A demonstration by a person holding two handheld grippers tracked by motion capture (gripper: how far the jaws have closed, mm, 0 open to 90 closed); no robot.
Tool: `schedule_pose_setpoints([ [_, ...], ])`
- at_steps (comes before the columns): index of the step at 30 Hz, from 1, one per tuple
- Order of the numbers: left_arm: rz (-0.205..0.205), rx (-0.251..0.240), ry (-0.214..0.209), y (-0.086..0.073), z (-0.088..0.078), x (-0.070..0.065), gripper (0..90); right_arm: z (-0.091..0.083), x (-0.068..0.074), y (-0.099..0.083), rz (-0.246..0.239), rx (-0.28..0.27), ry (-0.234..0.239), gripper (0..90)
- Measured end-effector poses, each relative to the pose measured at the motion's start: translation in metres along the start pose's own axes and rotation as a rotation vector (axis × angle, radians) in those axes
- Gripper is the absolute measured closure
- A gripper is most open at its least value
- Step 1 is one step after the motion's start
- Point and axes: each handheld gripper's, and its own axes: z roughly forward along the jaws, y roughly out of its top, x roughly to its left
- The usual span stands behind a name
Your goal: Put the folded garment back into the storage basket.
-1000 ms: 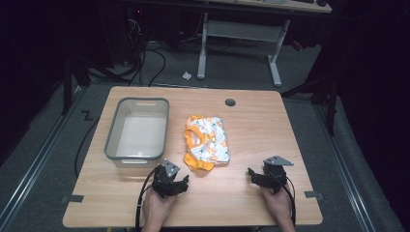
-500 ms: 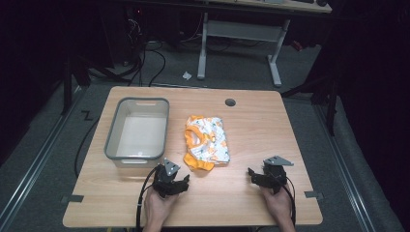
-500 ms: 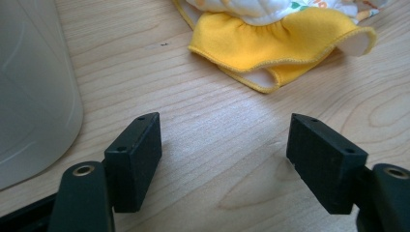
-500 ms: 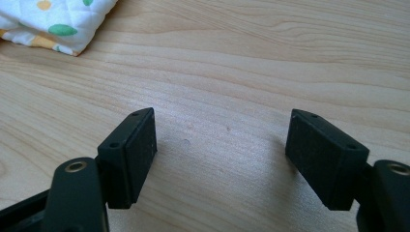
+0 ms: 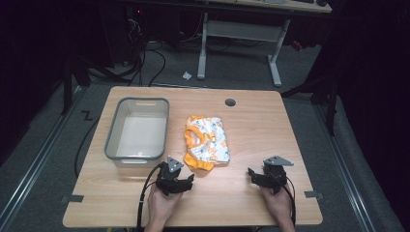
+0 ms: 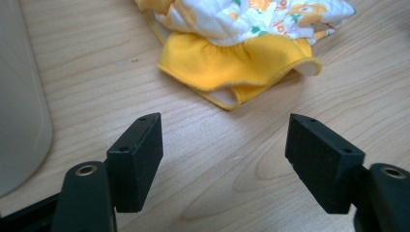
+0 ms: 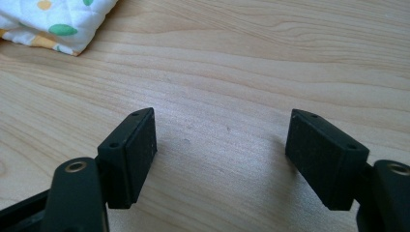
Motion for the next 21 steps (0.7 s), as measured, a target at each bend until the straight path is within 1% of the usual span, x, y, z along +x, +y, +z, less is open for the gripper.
schedule_pose_setpoints([
  [2,0.011,-0.003,-0.005,0.004,-0.001,-0.002,30.0,0.0,0.0,0.0,0.0,0.0,0.0,26.9],
  [4,0.003,-0.006,-0.019,0.008,-0.003,-0.004,29.8,0.0,0.0,0.0,0.0,0.0,0.0,26.9],
  [9,0.007,-0.015,-0.024,0.017,-0.003,-0.006,29.1,0.0,0.0,0.0,0.0,0.0,0.0,26.9],
  [15,0.023,-0.002,-0.029,0.027,-0.001,-0.008,29.1,0.0,0.0,0.0,0.0,0.0,0.0,26.9],
  [17,0.019,-0.007,-0.033,0.029,-0.001,-0.008,29.3,0.0,0.0,0.0,-0.001,0.0,0.0,27.0],
  [21,0.019,0.006,-0.028,0.035,0.002,-0.008,29.9,0.0,0.0,0.0,-0.001,0.0,0.0,27.0],
])
